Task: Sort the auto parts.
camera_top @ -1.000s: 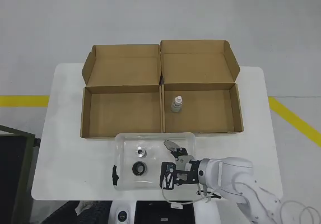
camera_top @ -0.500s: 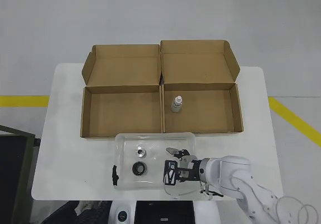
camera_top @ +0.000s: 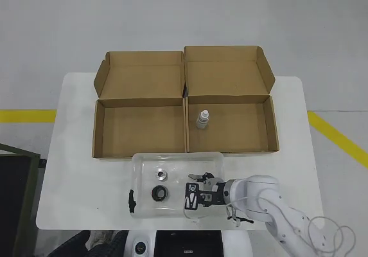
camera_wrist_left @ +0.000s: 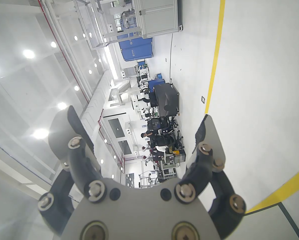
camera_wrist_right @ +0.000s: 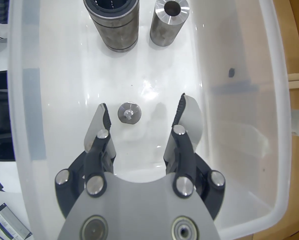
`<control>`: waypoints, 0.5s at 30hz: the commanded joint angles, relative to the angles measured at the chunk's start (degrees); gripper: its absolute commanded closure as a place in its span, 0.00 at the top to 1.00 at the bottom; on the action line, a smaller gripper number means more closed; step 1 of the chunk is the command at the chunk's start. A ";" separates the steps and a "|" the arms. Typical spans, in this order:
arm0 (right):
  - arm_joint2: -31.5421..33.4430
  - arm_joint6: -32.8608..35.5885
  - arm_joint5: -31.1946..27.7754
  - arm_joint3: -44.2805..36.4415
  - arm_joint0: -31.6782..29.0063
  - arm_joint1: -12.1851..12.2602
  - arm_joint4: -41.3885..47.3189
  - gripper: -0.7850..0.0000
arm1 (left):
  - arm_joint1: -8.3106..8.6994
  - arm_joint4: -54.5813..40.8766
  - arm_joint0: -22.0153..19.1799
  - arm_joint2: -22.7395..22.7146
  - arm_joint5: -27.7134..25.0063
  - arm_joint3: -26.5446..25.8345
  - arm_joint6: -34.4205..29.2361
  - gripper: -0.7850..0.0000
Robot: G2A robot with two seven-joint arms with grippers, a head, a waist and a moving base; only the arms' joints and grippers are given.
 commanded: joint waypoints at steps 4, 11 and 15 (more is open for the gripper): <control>-0.96 1.02 0.12 1.02 0.89 -0.10 0.83 0.47 | 0.00 0.00 0.00 0.00 0.00 0.00 0.00 1.00; -2.27 1.77 -0.19 2.05 1.81 -0.21 1.83 0.31 | 0.00 0.00 0.00 0.00 0.00 0.00 0.00 1.00; -2.88 2.19 -0.31 2.38 2.36 -0.26 2.49 0.00 | 0.00 0.00 0.00 0.00 0.00 0.00 0.00 1.00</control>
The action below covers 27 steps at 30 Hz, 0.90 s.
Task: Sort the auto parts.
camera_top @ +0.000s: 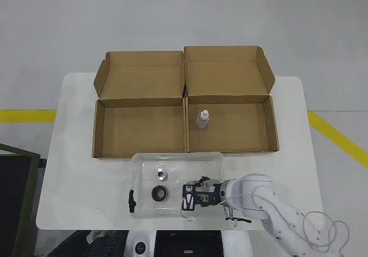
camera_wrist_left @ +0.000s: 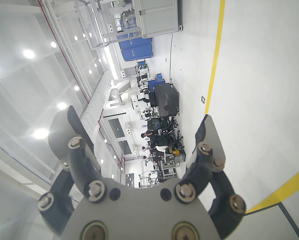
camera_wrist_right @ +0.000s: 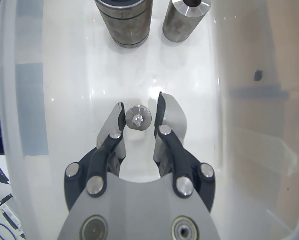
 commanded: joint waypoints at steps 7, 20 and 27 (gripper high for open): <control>1.05 -2.13 0.29 -0.94 0.45 0.20 2.61 0.00 | 0.00 0.00 0.00 0.00 0.00 0.00 0.00 1.00; 7.26 -10.24 -0.92 -7.14 -1.06 1.43 7.29 0.00 | 0.00 0.00 0.00 0.00 0.00 0.00 0.00 1.00; 11.46 -17.38 -0.12 -10.21 -2.23 1.95 8.50 0.00 | 0.00 0.00 0.00 0.00 0.00 0.00 0.00 1.00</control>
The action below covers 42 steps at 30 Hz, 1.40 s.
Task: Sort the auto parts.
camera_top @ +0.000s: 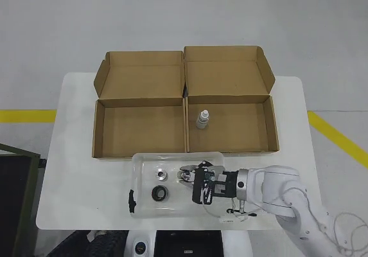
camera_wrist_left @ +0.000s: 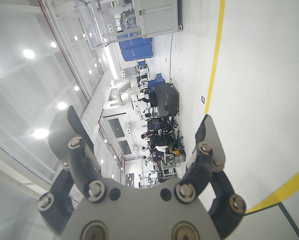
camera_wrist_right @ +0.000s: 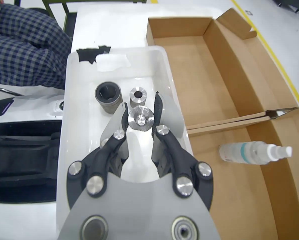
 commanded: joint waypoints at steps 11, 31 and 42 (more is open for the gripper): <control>6.86 -14.41 4.62 -2.27 -3.38 0.44 1.05 0.00 | 0.00 0.00 0.00 0.00 0.00 0.00 0.00 1.00; 14.35 -15.61 8.40 0.82 -3.24 0.96 3.51 0.00 | 0.00 0.00 0.00 0.00 0.00 0.00 0.00 1.00; 15.01 -6.00 9.14 5.68 1.81 1.16 5.58 0.00 | 0.00 0.00 0.00 0.00 0.00 0.00 0.00 1.00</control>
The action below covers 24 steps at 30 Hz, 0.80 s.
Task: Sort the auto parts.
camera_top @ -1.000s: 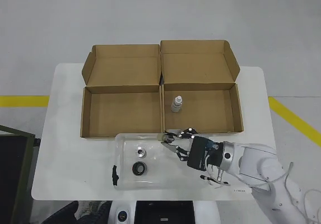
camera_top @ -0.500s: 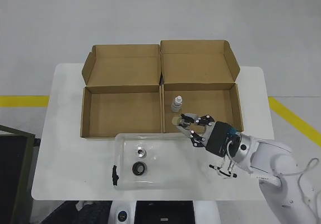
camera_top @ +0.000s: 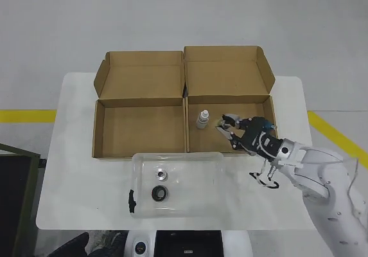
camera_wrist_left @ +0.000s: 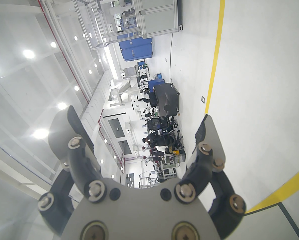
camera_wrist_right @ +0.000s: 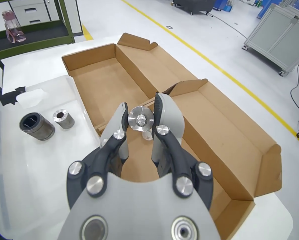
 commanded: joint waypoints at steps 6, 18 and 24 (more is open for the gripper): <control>-1.18 4.46 0.46 3.05 3.37 -0.05 1.10 0.00 | 0.00 0.00 0.00 0.00 0.00 0.00 0.00 1.00; -6.05 12.45 0.99 12.24 10.85 -0.54 2.04 0.00 | 0.00 0.00 0.00 0.00 0.00 0.00 0.00 1.00; -10.21 15.85 1.94 17.98 15.62 -1.24 1.83 0.00 | 0.00 0.00 0.00 0.00 0.00 0.00 0.00 1.00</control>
